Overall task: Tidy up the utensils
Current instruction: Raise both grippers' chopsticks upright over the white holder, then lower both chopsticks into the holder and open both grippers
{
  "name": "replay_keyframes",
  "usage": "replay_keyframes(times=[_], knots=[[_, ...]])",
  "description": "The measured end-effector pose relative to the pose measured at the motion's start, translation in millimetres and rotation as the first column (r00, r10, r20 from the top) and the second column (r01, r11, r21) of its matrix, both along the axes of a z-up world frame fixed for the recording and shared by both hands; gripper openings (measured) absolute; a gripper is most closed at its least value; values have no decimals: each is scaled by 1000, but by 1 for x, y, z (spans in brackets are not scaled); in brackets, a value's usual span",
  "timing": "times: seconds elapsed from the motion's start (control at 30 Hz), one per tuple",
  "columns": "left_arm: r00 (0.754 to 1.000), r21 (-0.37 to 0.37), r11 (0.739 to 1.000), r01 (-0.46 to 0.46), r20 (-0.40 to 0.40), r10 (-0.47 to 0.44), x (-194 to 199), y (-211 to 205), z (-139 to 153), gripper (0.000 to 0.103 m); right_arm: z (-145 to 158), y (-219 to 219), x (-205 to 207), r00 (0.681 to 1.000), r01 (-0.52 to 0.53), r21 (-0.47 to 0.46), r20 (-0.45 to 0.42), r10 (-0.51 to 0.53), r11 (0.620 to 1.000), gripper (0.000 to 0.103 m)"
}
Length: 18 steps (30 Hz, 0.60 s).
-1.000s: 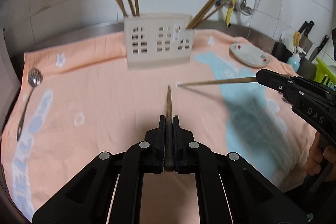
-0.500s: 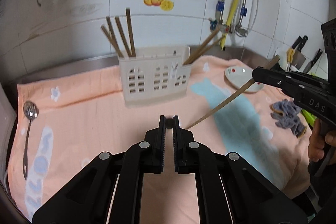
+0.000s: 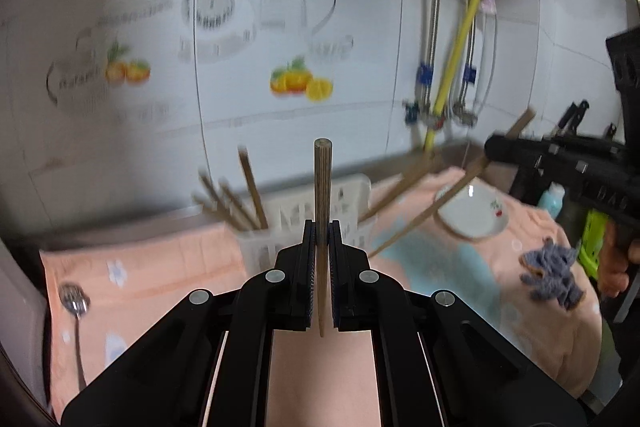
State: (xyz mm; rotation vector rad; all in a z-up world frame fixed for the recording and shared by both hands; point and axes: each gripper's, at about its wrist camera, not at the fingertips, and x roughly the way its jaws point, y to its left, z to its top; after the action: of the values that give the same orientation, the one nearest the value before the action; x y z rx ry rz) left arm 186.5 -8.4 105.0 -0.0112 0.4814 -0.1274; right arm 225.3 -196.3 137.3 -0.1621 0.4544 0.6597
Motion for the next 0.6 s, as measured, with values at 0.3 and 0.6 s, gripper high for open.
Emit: replay_keyframes(times=[0.3,0.6], knots=[[987,36,998,-49,154,43,35,4,64,5,26,3,24,999,18,13,41,-18,1000,6],[985,42,992,-118,130,112,72,21,44,5,23,10,55,999,43,14,32,-43,999,6]])
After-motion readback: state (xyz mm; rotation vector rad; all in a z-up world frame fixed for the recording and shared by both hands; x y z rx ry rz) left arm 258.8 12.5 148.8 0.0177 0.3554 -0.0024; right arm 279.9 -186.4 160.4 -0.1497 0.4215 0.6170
